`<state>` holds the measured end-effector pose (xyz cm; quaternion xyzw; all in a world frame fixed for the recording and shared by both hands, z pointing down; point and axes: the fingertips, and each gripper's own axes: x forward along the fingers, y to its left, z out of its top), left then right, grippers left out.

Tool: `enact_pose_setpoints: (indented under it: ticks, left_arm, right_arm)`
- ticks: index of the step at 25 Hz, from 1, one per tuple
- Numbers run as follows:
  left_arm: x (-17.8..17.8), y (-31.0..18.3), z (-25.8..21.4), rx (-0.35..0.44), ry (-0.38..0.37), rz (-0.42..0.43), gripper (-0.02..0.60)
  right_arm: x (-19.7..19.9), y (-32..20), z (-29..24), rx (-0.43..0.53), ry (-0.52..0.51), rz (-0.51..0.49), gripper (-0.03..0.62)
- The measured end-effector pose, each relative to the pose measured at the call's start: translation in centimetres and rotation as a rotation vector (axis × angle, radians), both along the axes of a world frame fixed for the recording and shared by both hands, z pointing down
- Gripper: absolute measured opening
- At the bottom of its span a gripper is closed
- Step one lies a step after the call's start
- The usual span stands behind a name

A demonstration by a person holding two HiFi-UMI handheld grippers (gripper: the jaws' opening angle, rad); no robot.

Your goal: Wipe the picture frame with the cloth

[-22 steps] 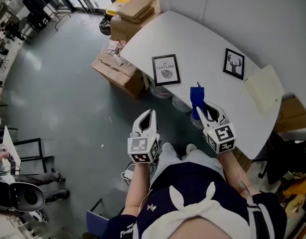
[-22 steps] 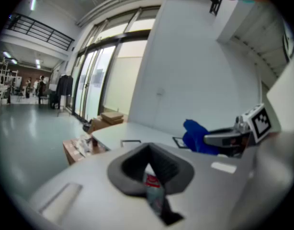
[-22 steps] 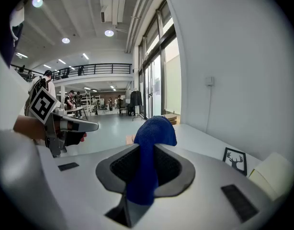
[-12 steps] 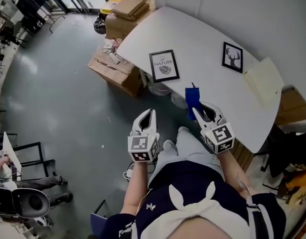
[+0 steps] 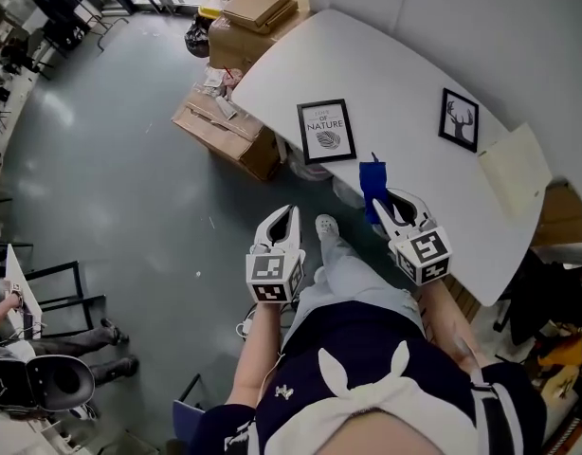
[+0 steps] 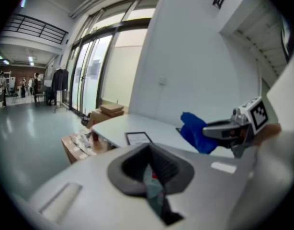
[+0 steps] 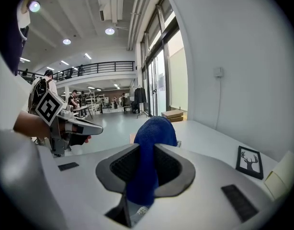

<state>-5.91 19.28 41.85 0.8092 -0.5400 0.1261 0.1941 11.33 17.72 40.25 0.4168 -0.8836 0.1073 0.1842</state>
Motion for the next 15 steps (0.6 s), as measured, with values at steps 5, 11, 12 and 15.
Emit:
enact_pose_setpoints:
  ticks: [5,11,12,15]
  left_arm:
    - [-1.0,-2.8,0.5,-0.013,-0.003,-0.008,0.002]
    - [-0.9,-5.7,2.3,-0.052,-0.011,0.009,0.002]
    - [-0.8,-6.2,2.7,-0.060,-0.013,0.012,0.002]
    - [-0.3,-7.6,3.6,-0.079,-0.007,0.024,0.002]
  right_arm:
    - [-1.4,-4.1,-0.5,0.025,0.017,-0.040,0.083]
    - [-3.5,-8.8,-1.5,0.083,0.072,-0.174,0.083]
    - [-3.8,-9.6,-1.6,0.091,0.078,-0.197,0.083]
    - [-4.8,-11.8,-1.4,0.114,0.093,-0.260,0.083]
